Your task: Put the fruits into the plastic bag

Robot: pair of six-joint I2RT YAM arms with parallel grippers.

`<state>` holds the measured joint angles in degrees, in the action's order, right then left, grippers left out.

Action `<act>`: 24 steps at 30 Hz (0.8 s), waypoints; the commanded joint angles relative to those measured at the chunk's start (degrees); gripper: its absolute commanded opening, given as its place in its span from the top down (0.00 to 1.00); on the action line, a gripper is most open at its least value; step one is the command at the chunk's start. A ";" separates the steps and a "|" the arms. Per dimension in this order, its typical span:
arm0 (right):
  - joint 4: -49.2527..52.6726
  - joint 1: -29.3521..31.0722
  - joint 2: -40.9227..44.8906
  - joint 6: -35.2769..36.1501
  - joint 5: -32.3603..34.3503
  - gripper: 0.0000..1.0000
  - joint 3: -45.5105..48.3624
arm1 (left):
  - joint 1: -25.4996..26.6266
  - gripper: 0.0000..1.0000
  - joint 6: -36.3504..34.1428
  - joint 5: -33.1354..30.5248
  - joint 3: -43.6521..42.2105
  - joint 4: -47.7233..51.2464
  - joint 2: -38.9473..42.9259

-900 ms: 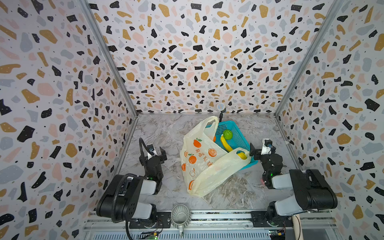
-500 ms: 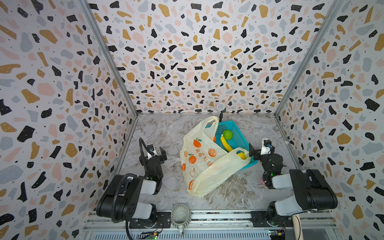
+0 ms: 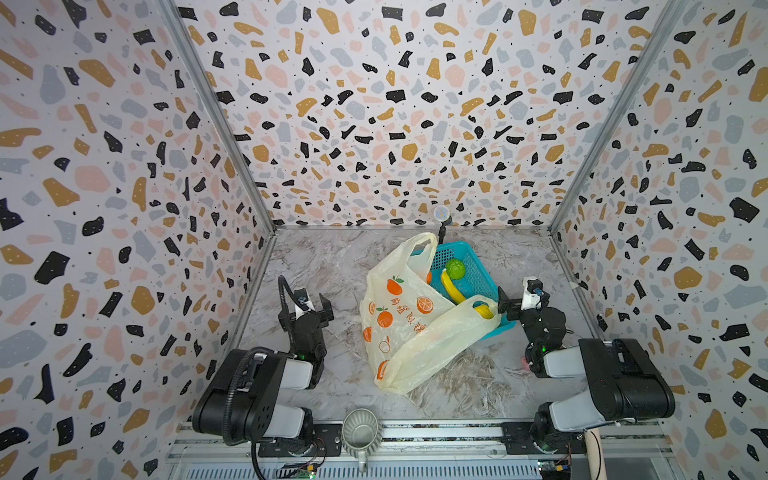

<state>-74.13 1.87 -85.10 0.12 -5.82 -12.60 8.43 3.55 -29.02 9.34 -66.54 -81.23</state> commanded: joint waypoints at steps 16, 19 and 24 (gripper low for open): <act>4.80 -0.11 -0.33 1.20 -0.67 0.01 -0.27 | 0.16 0.01 -0.76 -0.10 -0.44 -2.94 1.48; 7.95 0.53 1.20 -0.61 5.45 0.01 -1.96 | 0.21 0.00 1.34 0.24 7.13 14.00 5.45; 45.51 -1.07 6.84 -17.03 21.46 0.02 -20.55 | 0.27 0.01 1.53 -0.29 25.58 40.05 6.39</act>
<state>-50.57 1.61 -81.78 -5.67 3.36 -24.97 8.43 4.71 -29.39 30.17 -38.79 -77.45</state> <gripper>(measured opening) 0.986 0.989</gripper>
